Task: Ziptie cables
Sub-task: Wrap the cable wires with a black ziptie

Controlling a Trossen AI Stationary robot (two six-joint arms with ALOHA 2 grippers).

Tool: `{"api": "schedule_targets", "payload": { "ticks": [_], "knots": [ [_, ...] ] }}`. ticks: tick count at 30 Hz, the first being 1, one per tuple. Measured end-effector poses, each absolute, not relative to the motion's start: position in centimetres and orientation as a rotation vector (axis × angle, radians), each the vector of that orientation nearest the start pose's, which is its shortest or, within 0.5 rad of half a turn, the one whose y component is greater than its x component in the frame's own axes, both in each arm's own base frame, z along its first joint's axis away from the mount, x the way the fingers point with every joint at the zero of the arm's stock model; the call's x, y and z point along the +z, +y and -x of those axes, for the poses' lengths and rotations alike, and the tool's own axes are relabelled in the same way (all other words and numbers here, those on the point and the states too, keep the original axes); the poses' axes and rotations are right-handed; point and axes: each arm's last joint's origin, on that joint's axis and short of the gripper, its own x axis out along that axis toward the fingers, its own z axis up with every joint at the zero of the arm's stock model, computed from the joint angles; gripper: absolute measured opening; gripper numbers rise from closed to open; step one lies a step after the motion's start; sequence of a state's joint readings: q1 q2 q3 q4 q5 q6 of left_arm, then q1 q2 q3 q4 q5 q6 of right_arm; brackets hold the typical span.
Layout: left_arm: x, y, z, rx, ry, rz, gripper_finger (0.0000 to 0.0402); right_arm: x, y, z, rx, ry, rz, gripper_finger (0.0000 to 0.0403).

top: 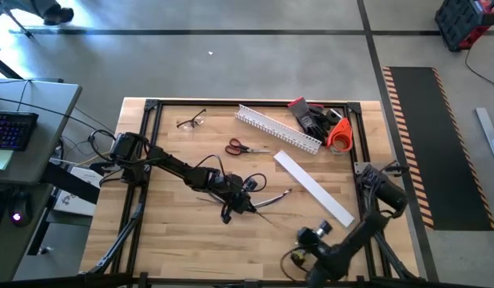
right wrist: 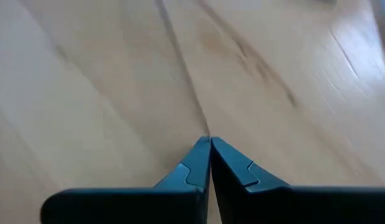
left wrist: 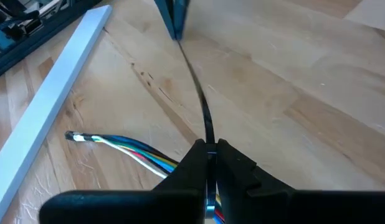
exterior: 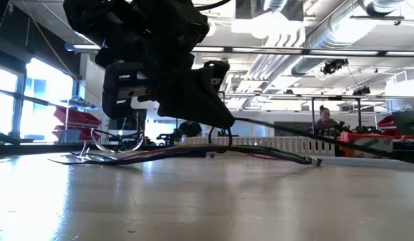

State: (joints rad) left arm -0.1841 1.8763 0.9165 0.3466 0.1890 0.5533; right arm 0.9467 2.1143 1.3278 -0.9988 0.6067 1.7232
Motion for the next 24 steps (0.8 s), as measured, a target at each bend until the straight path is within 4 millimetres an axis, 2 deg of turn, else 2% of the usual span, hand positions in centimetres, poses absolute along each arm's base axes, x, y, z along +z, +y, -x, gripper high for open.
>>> {"api": "schedule_targets", "payload": {
  "ticks": [4,7,10,12,14,18,24],
  "knots": [
    [13.3,-7.2,-36.0,-0.525,0.507,-0.533,0.0,11.1,28.7,-19.1,-0.817,1.021,-0.284,0.0001],
    [13.3,-7.2,-36.0,-0.526,0.507,-0.535,0.0,11.1,29.5,-17.2,-0.849,1.006,-0.337,0.0001],
    [13.3,-7.2,-36.0,-0.524,0.504,-0.535,0.0,11.0,30.1,-17.0,-0.82,0.936,-0.393,0.0],
    [13.3,-7.2,-36.0,-0.524,0.504,-0.536,0.0,10.9,30.2,-18.3,-0.754,0.896,-0.419,0.0001],
    [13.3,-7.3,-36.0,-0.524,0.504,-0.536,0.0,10.8,30.7,-20.5,-0.648,0.772,-0.484,0.0007],
    [13.4,-7.3,-36.1,-0.52,0.5,-0.53,0.0,11.4,30.2,-25.2,-0.511,0.602,-0.4,0.004],
    [13.4,-7.3,-36.1,-0.518,0.495,-0.527,0.0,12.7,27.8,-31.0,-0.405,0.526,-0.043,0.0107]
  ]
}}
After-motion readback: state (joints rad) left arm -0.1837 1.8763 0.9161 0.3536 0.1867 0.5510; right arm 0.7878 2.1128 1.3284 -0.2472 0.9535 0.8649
